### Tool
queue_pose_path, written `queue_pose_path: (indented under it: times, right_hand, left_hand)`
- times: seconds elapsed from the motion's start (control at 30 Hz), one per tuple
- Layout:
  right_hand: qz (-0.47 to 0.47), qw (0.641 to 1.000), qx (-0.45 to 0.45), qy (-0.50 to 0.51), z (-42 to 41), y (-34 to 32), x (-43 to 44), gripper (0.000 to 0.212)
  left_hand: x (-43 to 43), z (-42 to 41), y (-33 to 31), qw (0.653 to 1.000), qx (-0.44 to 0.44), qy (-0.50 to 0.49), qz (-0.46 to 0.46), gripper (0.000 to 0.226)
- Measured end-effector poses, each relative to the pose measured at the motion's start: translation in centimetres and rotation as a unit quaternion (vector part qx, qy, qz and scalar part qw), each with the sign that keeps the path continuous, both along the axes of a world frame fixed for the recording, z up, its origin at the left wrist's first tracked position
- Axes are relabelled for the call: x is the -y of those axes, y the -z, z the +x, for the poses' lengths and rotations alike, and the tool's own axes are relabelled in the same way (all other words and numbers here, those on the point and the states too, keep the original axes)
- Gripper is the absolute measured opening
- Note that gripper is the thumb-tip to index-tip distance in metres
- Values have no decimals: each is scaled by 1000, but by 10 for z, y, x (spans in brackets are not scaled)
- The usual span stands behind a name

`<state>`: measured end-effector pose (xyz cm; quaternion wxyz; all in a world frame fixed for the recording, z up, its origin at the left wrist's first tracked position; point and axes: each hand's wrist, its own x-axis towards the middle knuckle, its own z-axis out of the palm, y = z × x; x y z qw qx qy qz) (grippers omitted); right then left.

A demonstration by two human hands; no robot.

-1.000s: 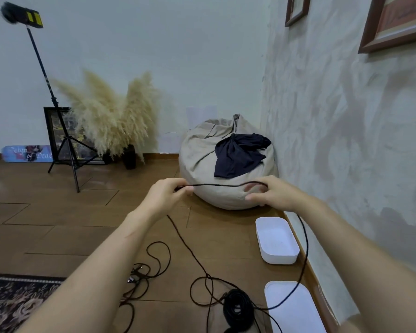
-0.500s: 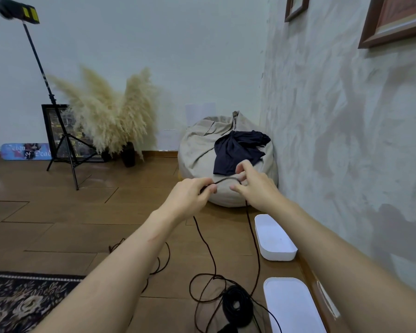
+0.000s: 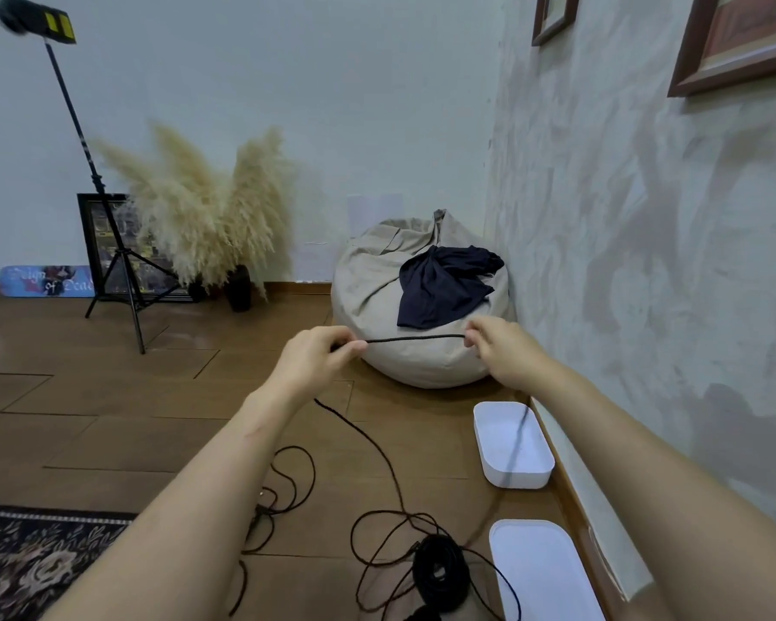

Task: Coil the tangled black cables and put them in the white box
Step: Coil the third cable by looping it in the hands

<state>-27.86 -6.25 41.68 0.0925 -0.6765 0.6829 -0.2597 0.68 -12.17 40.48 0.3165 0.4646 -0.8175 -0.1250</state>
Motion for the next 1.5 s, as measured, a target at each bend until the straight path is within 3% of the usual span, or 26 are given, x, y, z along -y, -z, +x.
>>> queue_pose_path:
  times: [0.1, 0.2, 0.27, 0.3, 0.37, 0.5, 0.57, 0.63, 0.7, 0.77, 0.9, 1.07, 1.1, 1.17, 1.27, 1.3, 1.37, 1.5]
  right_hand:
    - [72, 992, 67, -72, 4, -5, -7, 5]
    - [109, 969, 191, -115, 21, -3, -13, 42]
    - [98, 964, 204, -139, 32, -3, -14, 31]
    - [87, 964, 194, -159, 35, -3, -13, 21]
    - [42, 975, 141, -166, 34, -5, -10, 21]
    - [-19, 997, 44, -63, -1, -9, -5, 28]
    - [11, 999, -7, -29, -14, -8, -8, 29]
    - [44, 997, 12, -57, -10, -8, -11, 24]
    - [65, 983, 133, -105, 6, -9, -14, 7]
    - [69, 969, 197, -134, 22, -10, -14, 21]
    - [1, 978, 129, -166, 32, -1, -7, 22]
    - [-36, 999, -9, -20, -4, -9, -7, 28]
    - [-14, 1000, -14, -19, -7, -9, -8, 24]
    - [25, 996, 57, -64, -6, -2, -8, 12]
    - [72, 974, 161, -146, 18, 2, -9, 30]
    - [79, 968, 173, -166, 28, 2, -9, 27]
    - [51, 969, 153, -190, 42, 3, -9, 15]
    - [-28, 997, 18, -74, 20, 0, -6, 27]
  left_hand:
    - [-5, -10, -13, 999, -17, 7, -43, 25]
    - [-15, -30, -16, 997, -2, 48, -55, 21]
    - [-19, -41, -11, 995, 18, 72, -62, 18]
    - [-21, -44, -9, 994, 26, 81, -63, 18]
    - [-19, -42, -6, 995, 24, 88, -46, 20]
    - [-4, -9, -5, 1000, -3, 20, -8, 22]
    - [1, 5, -9, 1000, -7, -20, -18, 22]
    - [2, 6, -14, 999, -10, -28, -30, 20]
    - [-5, -7, -17, 999, -9, 3, -37, 19]
    - [-14, -24, -17, 998, -7, 40, -45, 20]
    - [-14, -28, -12, 997, 5, 63, -37, 19]
    - [5, 21, -5, 1000, 8, -28, 6, 21]
    - [7, 24, -5, 999, 8, -35, 3, 21]
    - [4, 18, -7, 999, 6, -28, -15, 20]
    - [-8, -8, -9, 999, 1, 22, -43, 18]
    - [-11, -16, -6, 998, 4, 41, -48, 17]
    - [-15, -24, 0, 997, 16, 62, -41, 20]
    - [-3, -3, 6, 999, 21, 36, 18, 22]
